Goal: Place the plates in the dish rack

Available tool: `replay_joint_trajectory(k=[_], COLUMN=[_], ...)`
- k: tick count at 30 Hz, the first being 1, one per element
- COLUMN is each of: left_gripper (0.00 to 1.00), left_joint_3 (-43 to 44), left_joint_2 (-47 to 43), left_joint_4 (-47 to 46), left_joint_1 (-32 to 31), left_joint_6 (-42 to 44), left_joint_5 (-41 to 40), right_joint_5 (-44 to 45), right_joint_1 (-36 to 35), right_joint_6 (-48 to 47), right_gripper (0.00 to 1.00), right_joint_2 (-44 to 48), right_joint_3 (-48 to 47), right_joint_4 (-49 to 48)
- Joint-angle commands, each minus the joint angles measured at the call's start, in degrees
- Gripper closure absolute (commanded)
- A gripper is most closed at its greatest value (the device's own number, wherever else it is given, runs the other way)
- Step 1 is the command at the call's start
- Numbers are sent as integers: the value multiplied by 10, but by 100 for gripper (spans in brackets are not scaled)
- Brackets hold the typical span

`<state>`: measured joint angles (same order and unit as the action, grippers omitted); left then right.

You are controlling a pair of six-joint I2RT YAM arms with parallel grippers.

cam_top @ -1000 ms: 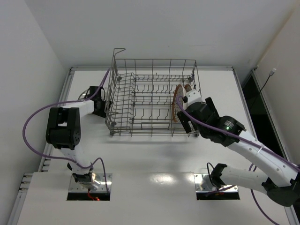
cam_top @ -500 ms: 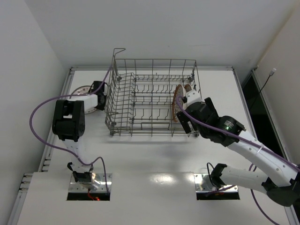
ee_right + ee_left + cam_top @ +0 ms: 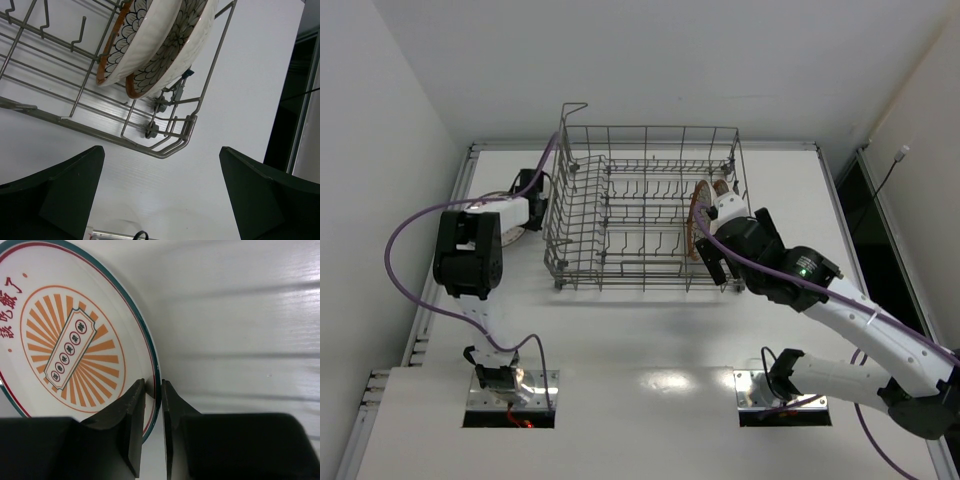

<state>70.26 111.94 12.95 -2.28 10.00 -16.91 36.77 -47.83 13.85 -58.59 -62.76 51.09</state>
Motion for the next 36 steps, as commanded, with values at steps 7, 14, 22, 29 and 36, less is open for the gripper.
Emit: replay_joint_trajectory(k=[7,14,22,29,36], left_gripper=[100,100,100,100,100], left_joint_3=[44,55,98,136,196], left_joint_2=[-81,-117,-142,-184,-218], left_joint_4=[102,124,160,183,220], left_joint_1=[0,-29,-41,-41,-41], left_joint_6=[-84,-84,-127,-166,-202], left_joint_5=[11,-5,-29,-30,-50], right_joint_5=[-11,-11,-11,-11,-16], right_joint_1=[-3,-3,-3,-3,-3], right_joint_6=[-1,-1,-1,4,4], right_gripper=[1,1,1,1,1], right_joint_2=[0,-12,-12,-12,-17], right_joint_3=[-3,-3,-3,-3,-3], right_joint_4=[-13,-13,-13,-13,-13])
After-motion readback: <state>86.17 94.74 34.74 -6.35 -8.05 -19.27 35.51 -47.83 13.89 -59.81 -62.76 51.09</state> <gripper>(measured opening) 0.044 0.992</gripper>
